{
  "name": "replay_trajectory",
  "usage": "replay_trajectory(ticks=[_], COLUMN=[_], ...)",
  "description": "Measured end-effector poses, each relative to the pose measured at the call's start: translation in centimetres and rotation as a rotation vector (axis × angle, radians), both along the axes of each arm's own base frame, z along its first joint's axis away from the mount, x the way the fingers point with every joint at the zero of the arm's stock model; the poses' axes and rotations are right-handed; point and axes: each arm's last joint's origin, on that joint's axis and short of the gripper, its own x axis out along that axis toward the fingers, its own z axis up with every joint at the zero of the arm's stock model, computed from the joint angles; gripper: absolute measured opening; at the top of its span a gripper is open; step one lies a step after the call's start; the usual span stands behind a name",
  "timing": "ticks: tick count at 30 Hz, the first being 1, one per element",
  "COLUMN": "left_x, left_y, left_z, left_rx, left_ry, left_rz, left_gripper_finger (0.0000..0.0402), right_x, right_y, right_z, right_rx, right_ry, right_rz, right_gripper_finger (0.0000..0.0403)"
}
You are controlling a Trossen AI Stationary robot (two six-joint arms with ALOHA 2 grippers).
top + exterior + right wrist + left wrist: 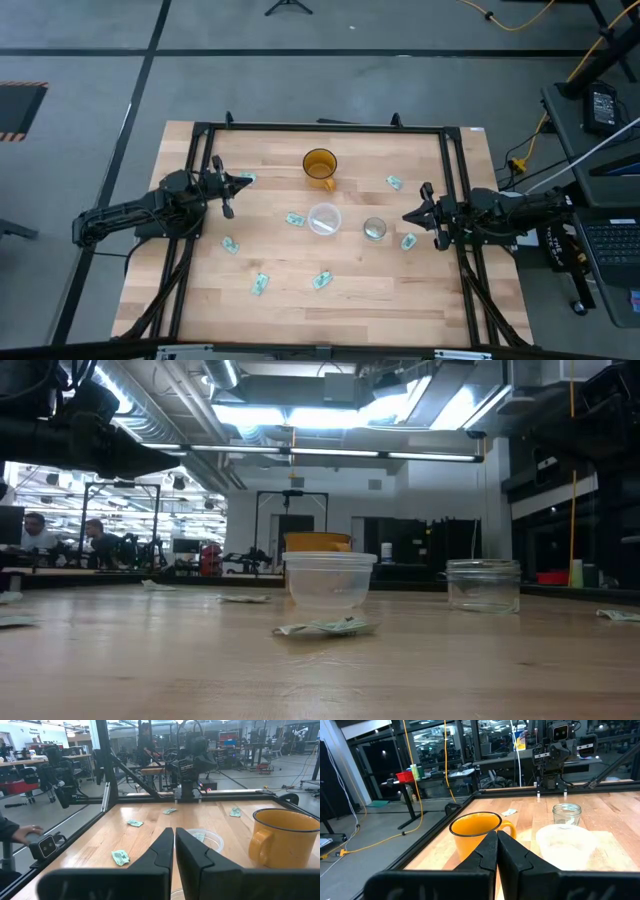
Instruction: Pick and place Stevia / Truvia into bins
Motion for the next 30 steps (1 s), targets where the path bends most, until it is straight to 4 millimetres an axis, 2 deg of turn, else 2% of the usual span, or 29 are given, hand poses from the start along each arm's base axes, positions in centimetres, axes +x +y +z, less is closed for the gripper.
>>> replay_trajectory(ticks=[30], left_x=[0.0], left_y=[0.0], left_z=[0.0], left_rx=[0.0], left_ry=[0.0], left_rz=[0.0], left_gripper_finger=[0.0002], right_x=[0.0], right_y=[0.0], right_z=[0.01], right_rx=[0.054], right_ry=[0.007], right_rz=[0.002], right_gripper_finger=[0.0023])
